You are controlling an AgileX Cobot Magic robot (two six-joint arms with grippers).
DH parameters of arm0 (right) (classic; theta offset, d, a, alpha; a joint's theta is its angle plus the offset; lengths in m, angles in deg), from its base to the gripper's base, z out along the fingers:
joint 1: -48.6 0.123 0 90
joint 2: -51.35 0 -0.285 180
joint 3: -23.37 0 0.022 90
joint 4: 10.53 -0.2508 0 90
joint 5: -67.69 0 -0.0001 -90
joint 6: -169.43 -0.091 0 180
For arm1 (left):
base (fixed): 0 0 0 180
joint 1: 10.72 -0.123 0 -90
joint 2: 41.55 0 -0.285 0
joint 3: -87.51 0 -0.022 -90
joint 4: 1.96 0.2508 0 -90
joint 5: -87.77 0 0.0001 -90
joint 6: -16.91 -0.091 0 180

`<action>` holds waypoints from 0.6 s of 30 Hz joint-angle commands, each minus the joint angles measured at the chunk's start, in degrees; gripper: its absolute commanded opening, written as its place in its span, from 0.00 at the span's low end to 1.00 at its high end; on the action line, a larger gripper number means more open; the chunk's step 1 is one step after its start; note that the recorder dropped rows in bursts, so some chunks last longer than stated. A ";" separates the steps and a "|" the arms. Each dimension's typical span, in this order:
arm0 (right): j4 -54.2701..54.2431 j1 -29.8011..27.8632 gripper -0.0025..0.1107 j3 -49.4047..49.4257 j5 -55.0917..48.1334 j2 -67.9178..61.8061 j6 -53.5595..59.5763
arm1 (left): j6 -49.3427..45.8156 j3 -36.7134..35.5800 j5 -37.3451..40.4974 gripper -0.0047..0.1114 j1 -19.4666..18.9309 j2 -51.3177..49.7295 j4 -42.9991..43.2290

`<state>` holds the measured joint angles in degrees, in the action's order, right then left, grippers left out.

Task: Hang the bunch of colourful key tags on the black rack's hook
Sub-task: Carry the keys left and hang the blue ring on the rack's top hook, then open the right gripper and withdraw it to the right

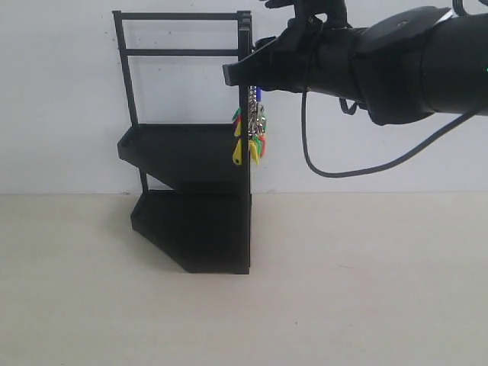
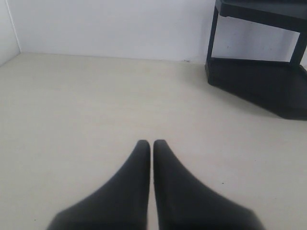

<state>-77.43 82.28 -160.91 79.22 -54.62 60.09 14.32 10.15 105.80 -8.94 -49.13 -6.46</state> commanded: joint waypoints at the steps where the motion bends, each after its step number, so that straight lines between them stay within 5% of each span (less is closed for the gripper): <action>1: -1.97 0.13 0.19 0.45 0.84 2.36 0.79 | -0.02 0.14 -0.42 0.08 -0.19 -0.20 -0.40; 3: -1.97 0.13 0.02 2.65 0.94 5.34 3.75 | -0.02 0.14 -0.42 0.08 -0.19 -0.20 -0.40; 13: -7.73 0.03 0.02 29.51 3.09 25.15 3.35 | -0.02 0.14 -0.42 0.08 -0.19 -0.20 -0.40; 18: -7.73 0.03 0.02 31.67 4.35 26.28 3.35 | -0.02 0.14 -0.42 0.08 -0.19 -0.20 -0.40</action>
<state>-85.08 82.28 -129.69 82.97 -29.05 63.56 14.32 10.15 105.80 -8.94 -49.13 -6.46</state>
